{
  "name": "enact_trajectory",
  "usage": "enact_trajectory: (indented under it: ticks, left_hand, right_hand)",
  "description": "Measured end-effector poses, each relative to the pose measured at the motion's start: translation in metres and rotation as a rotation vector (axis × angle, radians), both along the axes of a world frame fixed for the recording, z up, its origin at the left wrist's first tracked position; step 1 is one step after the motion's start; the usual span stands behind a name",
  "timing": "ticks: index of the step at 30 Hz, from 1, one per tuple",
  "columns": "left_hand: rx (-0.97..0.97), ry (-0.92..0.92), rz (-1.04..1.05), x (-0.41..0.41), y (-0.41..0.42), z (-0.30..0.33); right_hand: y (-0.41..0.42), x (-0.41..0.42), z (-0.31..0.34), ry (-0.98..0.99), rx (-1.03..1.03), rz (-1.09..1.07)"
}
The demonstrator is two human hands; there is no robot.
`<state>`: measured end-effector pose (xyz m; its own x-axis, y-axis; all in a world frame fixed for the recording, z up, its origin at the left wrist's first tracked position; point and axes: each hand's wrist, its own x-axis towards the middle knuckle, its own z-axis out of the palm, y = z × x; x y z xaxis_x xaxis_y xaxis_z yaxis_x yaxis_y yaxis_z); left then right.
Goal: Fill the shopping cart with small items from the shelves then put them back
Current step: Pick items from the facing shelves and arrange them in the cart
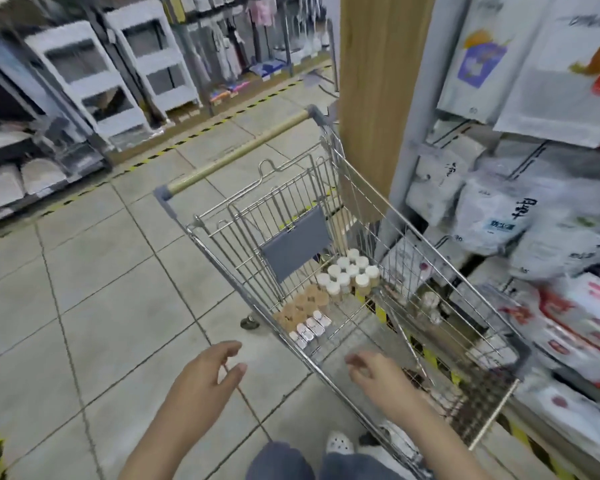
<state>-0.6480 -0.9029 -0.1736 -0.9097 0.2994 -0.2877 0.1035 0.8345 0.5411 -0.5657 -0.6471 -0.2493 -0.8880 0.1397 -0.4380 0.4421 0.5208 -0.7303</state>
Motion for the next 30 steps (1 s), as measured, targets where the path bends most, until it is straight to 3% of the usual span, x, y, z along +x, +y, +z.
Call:
enact_trajectory:
  ticks: [7,16,24,30]
  left_hand:
    - [-0.014,-0.073,-0.219,-0.105,0.014,-0.024]
    - [-0.108,-0.206,-0.648,-0.227,0.091,-0.062]
    - [-0.365,-0.456,-0.904,-0.274,0.150,-0.186]
    - [-0.638,-0.476,-1.094,-0.275,0.171,-0.270]
  right_hand:
    - [-0.010,-0.035,-0.022,-0.082,-0.078,-0.203]
    - [-0.007,-0.089,-0.079,-0.240,-0.057,-0.439]
    - [-0.009,-0.128,-0.170,-0.353,-0.129,-0.519]
    - [-0.006,-0.160,-0.227,-0.426,-0.141,-0.485]
